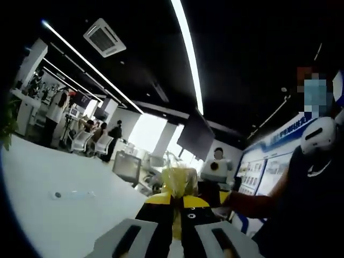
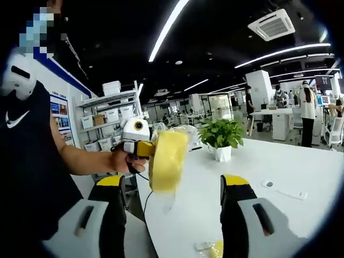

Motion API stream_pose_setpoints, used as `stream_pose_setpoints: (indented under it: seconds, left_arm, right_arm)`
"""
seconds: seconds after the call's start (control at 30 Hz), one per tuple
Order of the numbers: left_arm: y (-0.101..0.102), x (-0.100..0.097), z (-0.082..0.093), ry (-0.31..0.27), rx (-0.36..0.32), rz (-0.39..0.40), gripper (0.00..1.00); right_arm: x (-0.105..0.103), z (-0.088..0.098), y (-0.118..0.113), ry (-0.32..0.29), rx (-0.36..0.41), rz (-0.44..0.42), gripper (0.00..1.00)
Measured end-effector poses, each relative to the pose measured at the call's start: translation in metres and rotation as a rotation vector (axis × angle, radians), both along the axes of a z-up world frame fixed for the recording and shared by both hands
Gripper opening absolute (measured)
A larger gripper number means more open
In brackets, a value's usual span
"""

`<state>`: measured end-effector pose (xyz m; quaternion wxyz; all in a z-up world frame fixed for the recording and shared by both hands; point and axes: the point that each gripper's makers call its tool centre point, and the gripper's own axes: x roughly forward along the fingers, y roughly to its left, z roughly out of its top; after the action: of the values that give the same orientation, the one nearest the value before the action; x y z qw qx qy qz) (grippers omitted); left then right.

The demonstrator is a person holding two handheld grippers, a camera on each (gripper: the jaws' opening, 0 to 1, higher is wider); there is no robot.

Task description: Compare the silicone blocks by pressing each to a similar depth, holding the contact briefly, and releasing to observe deformation and rebound differences across the visible hardness samples.

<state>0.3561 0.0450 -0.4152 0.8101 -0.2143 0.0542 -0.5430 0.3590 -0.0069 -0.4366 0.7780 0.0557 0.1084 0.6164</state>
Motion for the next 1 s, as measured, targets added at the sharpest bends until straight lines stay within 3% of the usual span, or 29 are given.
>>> stream_pose_setpoints:
  seconds: [0.27, 0.57, 0.8, 1.0]
  left_arm:
    - [-0.013, -0.011, -0.002, -0.014, 0.025, -0.045, 0.02]
    - [-0.018, -0.014, -0.004, -0.028, 0.037, -0.061, 0.02]
    - [-0.02, -0.016, -0.008, -0.033, 0.054, -0.061, 0.02]
    - [-0.019, -0.018, -0.008, -0.034, 0.053, -0.067, 0.02]
  right_arm:
    - [-0.011, -0.008, 0.02, 0.075, -0.01, 0.076, 0.47]
    - [-0.022, -0.017, 0.027, 0.127, -0.032, 0.109, 0.34]
    - [-0.025, -0.018, 0.03, 0.153, -0.033, 0.122, 0.28]
    - [-0.028, -0.018, 0.03, 0.14, -0.046, 0.124, 0.21]
